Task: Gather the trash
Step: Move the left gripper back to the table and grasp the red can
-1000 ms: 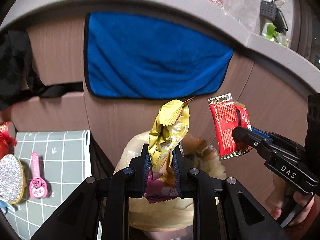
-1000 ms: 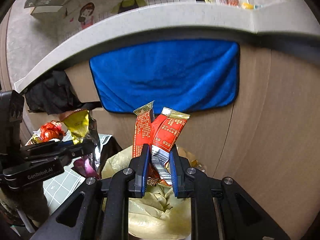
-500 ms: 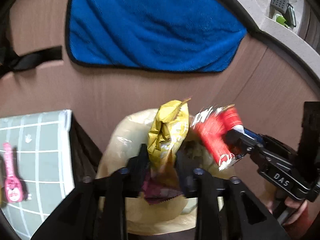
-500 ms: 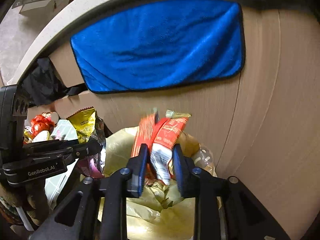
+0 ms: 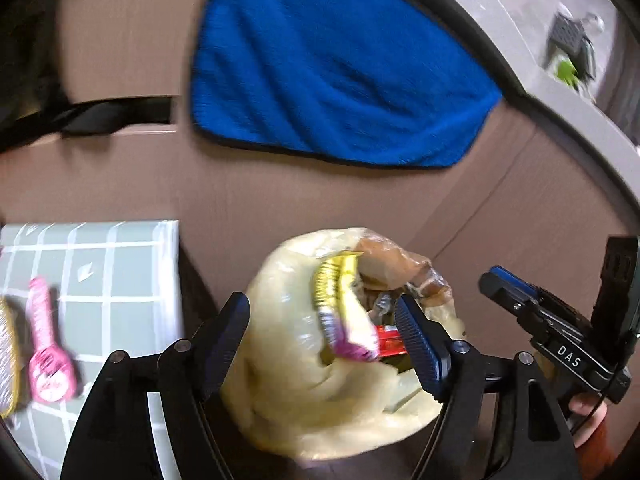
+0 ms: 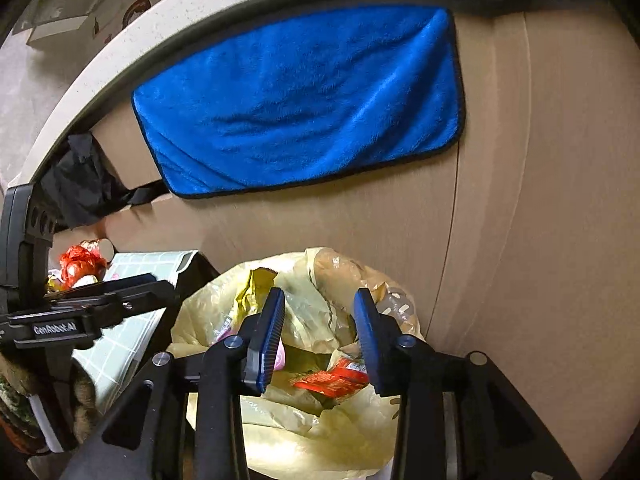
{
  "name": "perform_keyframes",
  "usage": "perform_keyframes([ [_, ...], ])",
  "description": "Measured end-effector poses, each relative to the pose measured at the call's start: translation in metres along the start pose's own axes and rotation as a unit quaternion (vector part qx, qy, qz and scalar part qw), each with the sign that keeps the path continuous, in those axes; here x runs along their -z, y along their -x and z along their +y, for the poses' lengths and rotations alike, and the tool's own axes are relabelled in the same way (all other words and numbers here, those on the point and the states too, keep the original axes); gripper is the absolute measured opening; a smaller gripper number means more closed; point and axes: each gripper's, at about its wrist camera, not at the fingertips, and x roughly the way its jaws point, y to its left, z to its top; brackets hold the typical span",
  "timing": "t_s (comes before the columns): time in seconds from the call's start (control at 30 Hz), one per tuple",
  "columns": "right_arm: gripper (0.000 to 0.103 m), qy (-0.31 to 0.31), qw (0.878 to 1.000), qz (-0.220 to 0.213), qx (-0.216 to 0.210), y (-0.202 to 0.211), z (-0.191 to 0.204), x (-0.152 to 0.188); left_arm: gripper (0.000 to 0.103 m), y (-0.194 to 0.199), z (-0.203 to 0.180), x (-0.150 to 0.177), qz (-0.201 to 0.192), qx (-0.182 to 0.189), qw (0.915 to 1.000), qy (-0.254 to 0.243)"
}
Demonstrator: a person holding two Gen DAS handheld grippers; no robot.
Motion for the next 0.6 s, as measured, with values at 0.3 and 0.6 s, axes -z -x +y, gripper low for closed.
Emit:
perform_keyframes([
  [0.3,0.034,0.03,0.999,-0.022,-0.009,0.021,0.046,-0.008,0.075,0.097,0.056,0.021,-0.081,-0.132,0.988,0.004],
  [0.6,0.034,0.071,0.995,-0.026,-0.07,0.024,0.136,-0.012,0.075,0.182,0.116,0.04,-0.124,-0.209,0.97,0.011],
])
